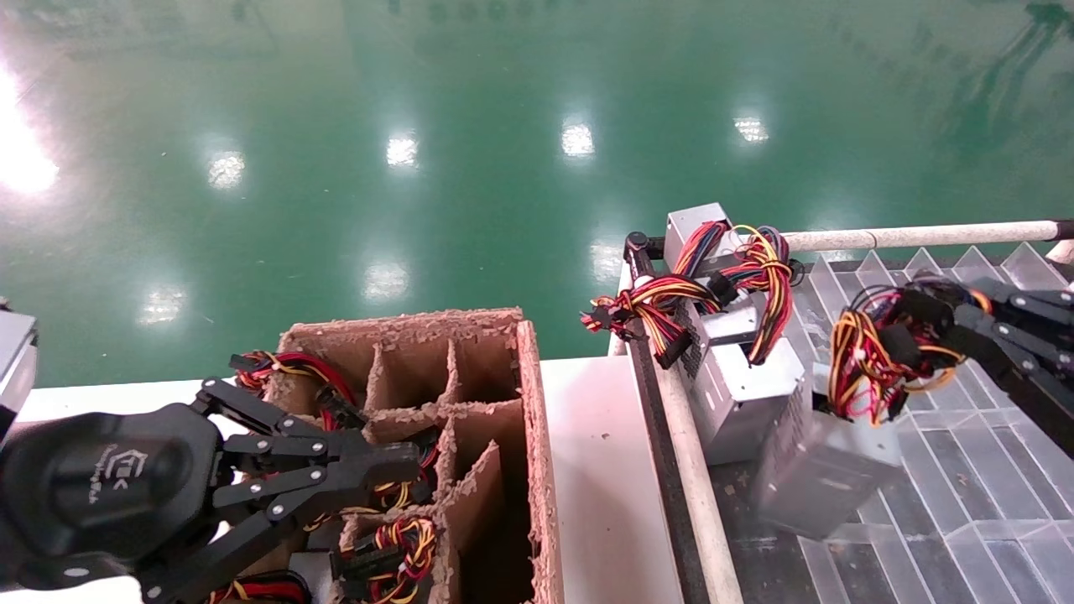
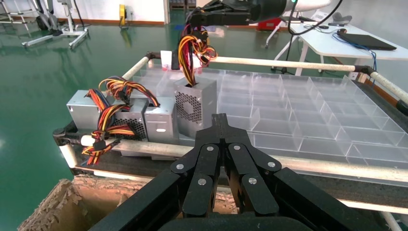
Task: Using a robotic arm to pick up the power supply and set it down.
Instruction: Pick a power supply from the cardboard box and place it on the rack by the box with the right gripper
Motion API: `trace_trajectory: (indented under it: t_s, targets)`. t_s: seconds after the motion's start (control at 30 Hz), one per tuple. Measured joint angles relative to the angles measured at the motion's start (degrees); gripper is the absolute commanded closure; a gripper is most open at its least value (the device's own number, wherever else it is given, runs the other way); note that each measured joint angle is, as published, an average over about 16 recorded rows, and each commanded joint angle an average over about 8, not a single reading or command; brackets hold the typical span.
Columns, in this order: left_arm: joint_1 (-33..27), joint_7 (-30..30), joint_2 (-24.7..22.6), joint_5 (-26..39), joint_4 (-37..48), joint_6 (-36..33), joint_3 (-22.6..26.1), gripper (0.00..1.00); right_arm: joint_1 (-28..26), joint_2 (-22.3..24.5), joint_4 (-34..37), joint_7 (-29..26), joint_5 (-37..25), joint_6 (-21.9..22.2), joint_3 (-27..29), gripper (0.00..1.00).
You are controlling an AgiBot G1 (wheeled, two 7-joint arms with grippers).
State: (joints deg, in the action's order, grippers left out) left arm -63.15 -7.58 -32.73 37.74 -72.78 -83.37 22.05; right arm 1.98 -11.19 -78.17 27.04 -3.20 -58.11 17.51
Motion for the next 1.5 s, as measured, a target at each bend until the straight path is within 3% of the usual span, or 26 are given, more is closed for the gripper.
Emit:
trace_trajectory:
  t_s: [0.47,0.8,1.1,1.27,1.5]
  targets:
    - [0.00,0.00,0.00,0.00,0.00,0.00,0.01,1.00,-11.88,-0.30,-0.38,0.79,0.59,3.05,-11.80,1.00]
    - [0.00,0.01,0.00,-0.01,0.00,0.00,0.01,1.00,-29.79,-6.05,-0.30,-3.06,-7.12,2.43,-24.44,1.00]
    - [0.00,0.01,0.01,-0.01,0.00,0.01,0.02,1.00,-43.96,-11.25,0.11,-8.88,-16.13,4.83,-33.29,1.00]
    - [0.00,0.01,0.01,-0.01,0.00,0.01,0.02,1.00,-46.46,-11.52,0.30,-10.99,-18.53,7.04,-35.17,1.00]
    - [-0.01,0.01,0.01,-0.01,0.00,0.01,0.02,1.00,-45.35,-10.82,0.46,-11.39,-18.88,9.82,-35.25,1.00]
